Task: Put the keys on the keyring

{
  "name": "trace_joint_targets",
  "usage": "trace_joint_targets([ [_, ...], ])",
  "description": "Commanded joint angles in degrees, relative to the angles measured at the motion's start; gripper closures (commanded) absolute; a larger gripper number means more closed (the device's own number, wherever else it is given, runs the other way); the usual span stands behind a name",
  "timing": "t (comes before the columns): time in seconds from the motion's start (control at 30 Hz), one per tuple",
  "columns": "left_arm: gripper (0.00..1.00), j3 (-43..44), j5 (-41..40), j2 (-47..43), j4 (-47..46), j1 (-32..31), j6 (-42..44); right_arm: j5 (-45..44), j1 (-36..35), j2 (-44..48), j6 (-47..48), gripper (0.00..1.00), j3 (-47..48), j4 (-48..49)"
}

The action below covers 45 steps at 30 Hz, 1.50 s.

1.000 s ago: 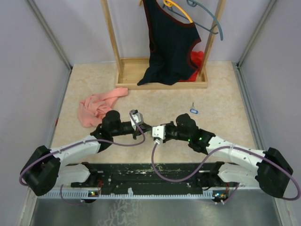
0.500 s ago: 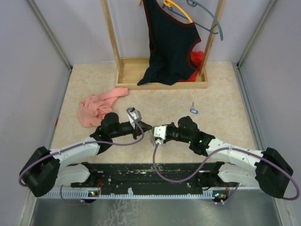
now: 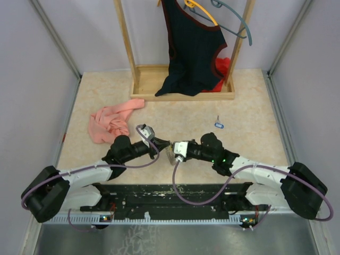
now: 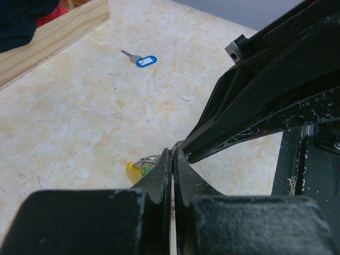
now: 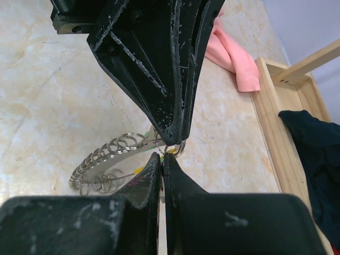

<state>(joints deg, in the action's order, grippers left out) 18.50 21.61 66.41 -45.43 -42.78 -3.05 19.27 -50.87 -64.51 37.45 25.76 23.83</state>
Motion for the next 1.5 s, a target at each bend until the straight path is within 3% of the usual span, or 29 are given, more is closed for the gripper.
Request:
trace_joint_targets([
  [0.0, 0.99, -1.1, -4.1, -1.4, -8.5, -0.5, -1.4, 0.3, -0.7, 2.3, 0.0, 1.0, -0.2, 3.5],
  [0.13, 0.97, -2.0, -3.2, -2.4, -8.0, -0.5, -0.5, -1.2, -0.7, 4.8, 3.3, 1.0, 2.7, -2.3],
  [0.27, 0.79, -1.4, -2.0, -4.2, -1.9, -0.4, 1.3, 0.1, -0.7, 5.0, 6.0, 1.0, 6.7, -8.6],
  [0.4, 0.7, -0.1, -0.8, -5.7, 3.2, -0.4, 2.9, 1.6, -0.7, 4.6, 6.9, 1.0, 8.4, -11.0],
  [0.6, 0.64, 3.7, 2.8, -5.1, 11.1, -0.4, 6.3, 2.5, -0.7, 4.4, 7.9, 1.0, 10.2, -13.8],
  [0.83, 0.63, 6.3, 7.6, -2.2, 12.0, -0.3, 8.2, 3.4, -0.7, 4.3, 8.3, 1.0, 10.9, -14.6],
  [1.1, 0.66, 8.2, 10.2, -0.3, 15.8, -0.3, 10.6, 2.8, -0.7, 5.1, 8.2, 1.0, 10.6, -14.8],
  [1.47, 0.99, 9.4, 12.2, -0.2, 19.9, -0.3, 11.8, -0.2, -0.8, 7.0, 7.9, 1.0, 9.4, -13.5],
])
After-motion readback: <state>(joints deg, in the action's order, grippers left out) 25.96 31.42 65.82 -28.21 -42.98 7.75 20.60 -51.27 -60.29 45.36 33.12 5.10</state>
